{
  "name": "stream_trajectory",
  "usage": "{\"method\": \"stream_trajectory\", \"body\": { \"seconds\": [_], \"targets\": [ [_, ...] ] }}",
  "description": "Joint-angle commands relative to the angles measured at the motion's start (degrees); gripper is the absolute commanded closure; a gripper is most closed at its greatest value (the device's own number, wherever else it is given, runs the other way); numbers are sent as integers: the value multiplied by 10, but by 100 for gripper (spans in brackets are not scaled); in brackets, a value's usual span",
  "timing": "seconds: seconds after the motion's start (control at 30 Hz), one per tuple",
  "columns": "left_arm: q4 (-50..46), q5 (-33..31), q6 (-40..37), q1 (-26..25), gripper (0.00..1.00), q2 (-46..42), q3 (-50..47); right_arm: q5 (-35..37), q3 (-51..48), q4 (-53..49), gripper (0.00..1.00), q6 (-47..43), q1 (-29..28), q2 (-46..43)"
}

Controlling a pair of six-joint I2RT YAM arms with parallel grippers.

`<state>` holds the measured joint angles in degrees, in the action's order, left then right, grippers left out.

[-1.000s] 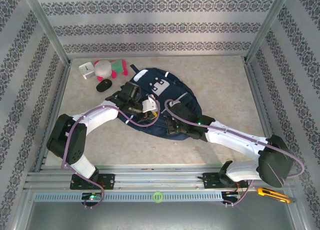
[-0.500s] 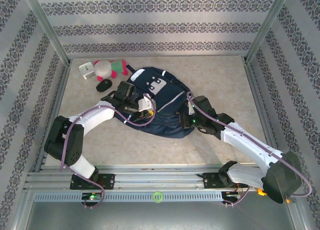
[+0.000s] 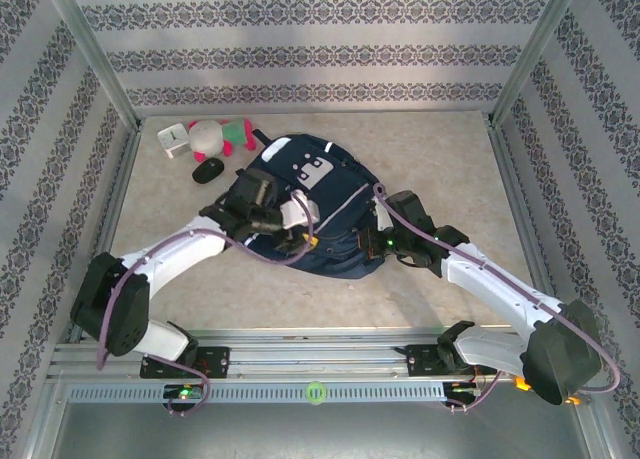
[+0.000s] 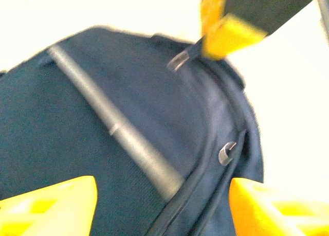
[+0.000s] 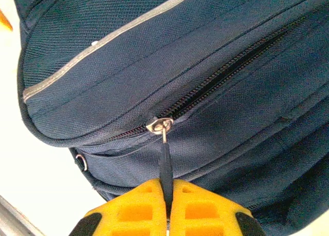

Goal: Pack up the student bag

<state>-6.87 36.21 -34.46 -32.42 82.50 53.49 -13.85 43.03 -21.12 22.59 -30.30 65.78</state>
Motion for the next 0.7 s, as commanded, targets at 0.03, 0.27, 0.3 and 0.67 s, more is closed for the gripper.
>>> {"method": "stream_trajectory", "body": {
  "seconds": [0.03,0.27,0.3,0.67],
  "targets": [
    [132,-83,91,-61,30,5,-23,-42,-13,30,100,3,11,8],
    [230,-196,125,-98,32,66,-27,-53,-20,36,100,5,17,11],
    [229,-197,123,-99,33,73,-24,-53,-21,36,100,6,18,10],
    [161,-126,30,-98,79,71,-38,-46,-31,43,100,10,31,7]
  ]
}}
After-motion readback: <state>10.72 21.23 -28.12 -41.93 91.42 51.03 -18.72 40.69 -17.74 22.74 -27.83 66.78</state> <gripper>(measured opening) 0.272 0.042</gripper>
